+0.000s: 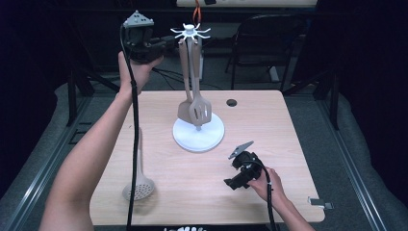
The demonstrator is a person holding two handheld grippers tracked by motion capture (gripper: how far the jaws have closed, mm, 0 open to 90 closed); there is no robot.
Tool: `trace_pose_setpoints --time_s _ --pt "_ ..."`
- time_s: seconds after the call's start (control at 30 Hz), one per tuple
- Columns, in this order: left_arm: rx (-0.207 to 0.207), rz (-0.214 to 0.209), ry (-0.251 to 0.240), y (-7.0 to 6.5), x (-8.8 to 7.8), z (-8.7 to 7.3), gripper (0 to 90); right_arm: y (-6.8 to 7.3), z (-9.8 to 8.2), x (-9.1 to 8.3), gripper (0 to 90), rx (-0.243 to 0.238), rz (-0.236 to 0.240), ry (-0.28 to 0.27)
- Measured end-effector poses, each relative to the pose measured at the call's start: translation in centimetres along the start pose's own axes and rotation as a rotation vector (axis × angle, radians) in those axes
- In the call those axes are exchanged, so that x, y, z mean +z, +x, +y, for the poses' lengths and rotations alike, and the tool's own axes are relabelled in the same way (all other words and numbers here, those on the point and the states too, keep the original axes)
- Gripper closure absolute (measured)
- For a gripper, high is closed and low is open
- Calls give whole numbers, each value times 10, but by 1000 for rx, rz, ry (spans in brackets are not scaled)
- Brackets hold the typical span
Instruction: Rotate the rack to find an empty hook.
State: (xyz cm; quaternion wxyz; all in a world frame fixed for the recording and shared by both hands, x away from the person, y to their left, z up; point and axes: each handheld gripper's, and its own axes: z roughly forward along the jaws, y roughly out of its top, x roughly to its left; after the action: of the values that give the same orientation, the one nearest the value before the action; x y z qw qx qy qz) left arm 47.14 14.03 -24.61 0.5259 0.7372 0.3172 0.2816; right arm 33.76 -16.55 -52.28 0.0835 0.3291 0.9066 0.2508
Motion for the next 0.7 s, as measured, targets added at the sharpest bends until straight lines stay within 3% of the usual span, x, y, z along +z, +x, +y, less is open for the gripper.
trace_pose_setpoints --time_s 0.33,0.7 --pt "-3 35 6 6 7 -1 882 1 0 0 82 1 2 9" --pt "-4 32 -1 8 4 -4 881 1 0 1 83 -1 6 10"
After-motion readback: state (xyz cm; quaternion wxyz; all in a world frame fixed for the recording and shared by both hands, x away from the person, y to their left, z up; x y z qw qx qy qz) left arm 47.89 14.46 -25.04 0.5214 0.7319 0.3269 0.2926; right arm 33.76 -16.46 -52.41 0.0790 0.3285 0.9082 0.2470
